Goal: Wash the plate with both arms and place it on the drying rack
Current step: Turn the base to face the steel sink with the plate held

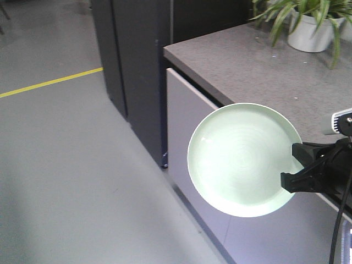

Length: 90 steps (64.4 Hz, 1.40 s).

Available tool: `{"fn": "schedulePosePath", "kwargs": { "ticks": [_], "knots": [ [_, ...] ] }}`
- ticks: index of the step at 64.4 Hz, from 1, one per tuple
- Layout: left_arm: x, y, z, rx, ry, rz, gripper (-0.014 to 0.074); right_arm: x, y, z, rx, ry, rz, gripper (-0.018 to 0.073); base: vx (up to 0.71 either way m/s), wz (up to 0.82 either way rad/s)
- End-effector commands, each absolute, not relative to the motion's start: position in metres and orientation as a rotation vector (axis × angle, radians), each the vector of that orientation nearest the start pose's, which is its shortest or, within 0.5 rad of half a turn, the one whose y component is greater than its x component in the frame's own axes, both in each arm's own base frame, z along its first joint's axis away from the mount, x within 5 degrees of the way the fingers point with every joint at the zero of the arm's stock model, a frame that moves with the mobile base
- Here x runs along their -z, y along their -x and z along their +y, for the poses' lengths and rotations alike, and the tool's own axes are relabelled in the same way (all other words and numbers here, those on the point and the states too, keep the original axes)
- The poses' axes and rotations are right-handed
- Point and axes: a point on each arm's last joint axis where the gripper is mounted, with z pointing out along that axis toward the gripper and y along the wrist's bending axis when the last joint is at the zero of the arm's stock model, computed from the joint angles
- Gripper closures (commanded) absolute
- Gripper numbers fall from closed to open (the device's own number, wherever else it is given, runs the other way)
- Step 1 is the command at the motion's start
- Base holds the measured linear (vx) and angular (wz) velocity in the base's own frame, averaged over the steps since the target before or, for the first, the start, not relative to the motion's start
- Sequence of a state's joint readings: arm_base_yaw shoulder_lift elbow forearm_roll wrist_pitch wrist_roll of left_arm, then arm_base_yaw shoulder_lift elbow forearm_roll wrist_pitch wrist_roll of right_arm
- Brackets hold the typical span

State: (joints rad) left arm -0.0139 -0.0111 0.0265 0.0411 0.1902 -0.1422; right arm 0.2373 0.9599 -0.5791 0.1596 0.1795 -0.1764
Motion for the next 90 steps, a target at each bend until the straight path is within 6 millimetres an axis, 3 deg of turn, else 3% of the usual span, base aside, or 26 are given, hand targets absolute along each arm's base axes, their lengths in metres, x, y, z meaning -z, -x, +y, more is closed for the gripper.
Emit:
{"fn": "schedulePosePath", "kwargs": {
  "ticks": [1, 90],
  "knots": [
    [-0.1895, -0.0560, -0.0008, 0.092, 0.068, 1.621, 0.0593, -0.3014, -0.1936, 0.0479, -0.159, 0.258, 1.913, 0.0564, 0.10, -0.41],
    [-0.1895, -0.0560, -0.0008, 0.092, 0.068, 1.621, 0.0593, -0.3014, -0.1936, 0.0479, -0.159, 0.258, 1.913, 0.0564, 0.09, -0.35]
  ]
}}
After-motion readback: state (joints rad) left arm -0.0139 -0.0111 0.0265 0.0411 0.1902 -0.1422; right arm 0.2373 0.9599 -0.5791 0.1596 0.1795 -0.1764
